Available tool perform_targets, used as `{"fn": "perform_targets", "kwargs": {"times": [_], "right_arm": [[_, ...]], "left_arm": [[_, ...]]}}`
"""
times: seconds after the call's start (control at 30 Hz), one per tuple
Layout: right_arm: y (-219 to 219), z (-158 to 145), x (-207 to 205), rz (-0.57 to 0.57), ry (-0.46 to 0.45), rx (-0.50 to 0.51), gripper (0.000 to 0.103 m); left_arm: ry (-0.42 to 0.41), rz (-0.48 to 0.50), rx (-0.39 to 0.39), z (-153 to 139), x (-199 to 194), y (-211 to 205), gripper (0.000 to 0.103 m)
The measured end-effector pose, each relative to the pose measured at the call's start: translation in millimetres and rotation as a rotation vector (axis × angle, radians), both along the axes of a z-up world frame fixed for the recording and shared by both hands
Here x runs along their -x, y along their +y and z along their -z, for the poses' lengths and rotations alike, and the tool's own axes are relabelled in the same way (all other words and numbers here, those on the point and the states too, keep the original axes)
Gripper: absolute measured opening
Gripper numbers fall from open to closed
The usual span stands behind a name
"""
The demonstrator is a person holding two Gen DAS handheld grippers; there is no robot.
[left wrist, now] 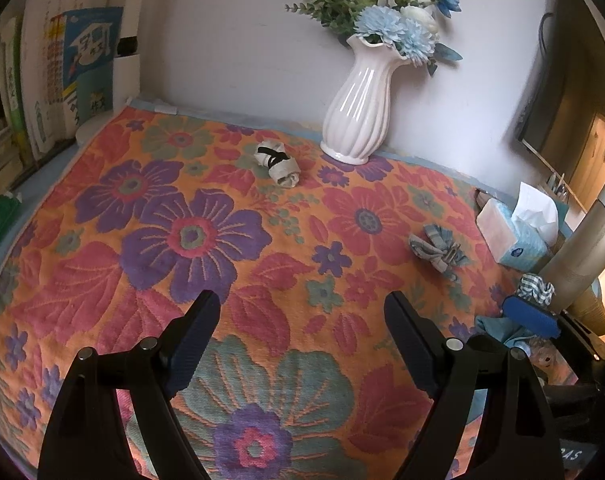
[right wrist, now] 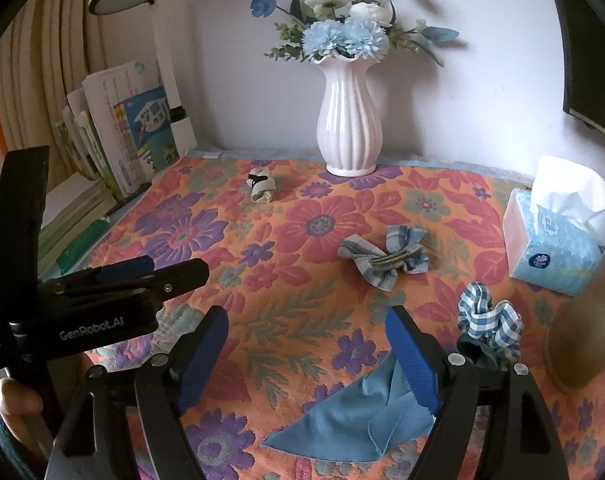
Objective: Organize soft objects
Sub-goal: 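Grasp the white roll with black band with the left gripper while the right grasps the plaid bow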
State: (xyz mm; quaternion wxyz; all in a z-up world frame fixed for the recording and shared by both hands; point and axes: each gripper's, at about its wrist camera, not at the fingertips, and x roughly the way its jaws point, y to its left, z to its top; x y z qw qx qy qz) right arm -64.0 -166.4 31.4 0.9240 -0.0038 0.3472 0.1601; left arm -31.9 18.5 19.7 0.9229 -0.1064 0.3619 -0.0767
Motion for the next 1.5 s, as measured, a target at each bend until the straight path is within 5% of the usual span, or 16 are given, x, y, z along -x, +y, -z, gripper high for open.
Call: {"fn": "perform_targets", "kwargs": {"times": [0.37, 0.57, 0.67, 0.9, 1.07, 1.1, 1.2, 1.43, 1.5], "right_arm": [[-54.2, -17.7, 16.1, 0.143, -0.092, -0.231, 0.08], [-85.7, -23.6, 34.6, 0.221, -0.021, -0.247, 0.08], [-92.7, -43.5, 32.4, 0.219, 0.018, -0.231, 0.08], [-42.0, -54.2, -24.0, 0.11, 0.215, -0.205, 0.08], [-10.2, -7.2, -84.6, 0.193, 0.374, -0.088, 0.08], [-9.7, 5.3, -94.4, 0.25, 0.389, -0.02, 0.08], [-21.4, 25.0, -107.9, 0.289, 0.417, -0.045, 0.082], [-33.5, 28.0, -119.8, 0.248, 0.305, -0.084, 0.093], [-34.2, 29.5, -118.2, 0.239, 0.267, -0.077, 0.093]], "left_arm": [[0.0, -0.023, 0.016, 0.3, 0.5, 4.3, 0.083], [0.015, -0.026, 0.006, -0.9, 1.6, 4.8, 0.083], [0.049, -0.036, 0.065, -12.2, 4.4, 15.1, 0.083], [0.042, 0.01, 0.043, -70.1, -29.9, 20.1, 0.083], [0.144, 0.005, 0.107, -41.3, -95.0, 22.3, 0.082], [0.152, -0.001, 0.102, -34.0, -105.2, 21.6, 0.082], [0.149, -0.038, 0.018, -11.3, -136.0, 13.7, 0.081], [0.153, -0.049, 0.015, 14.7, -186.3, 6.4, 0.08], [0.143, -0.042, -0.032, 17.2, -188.7, 1.2, 0.064]]}}
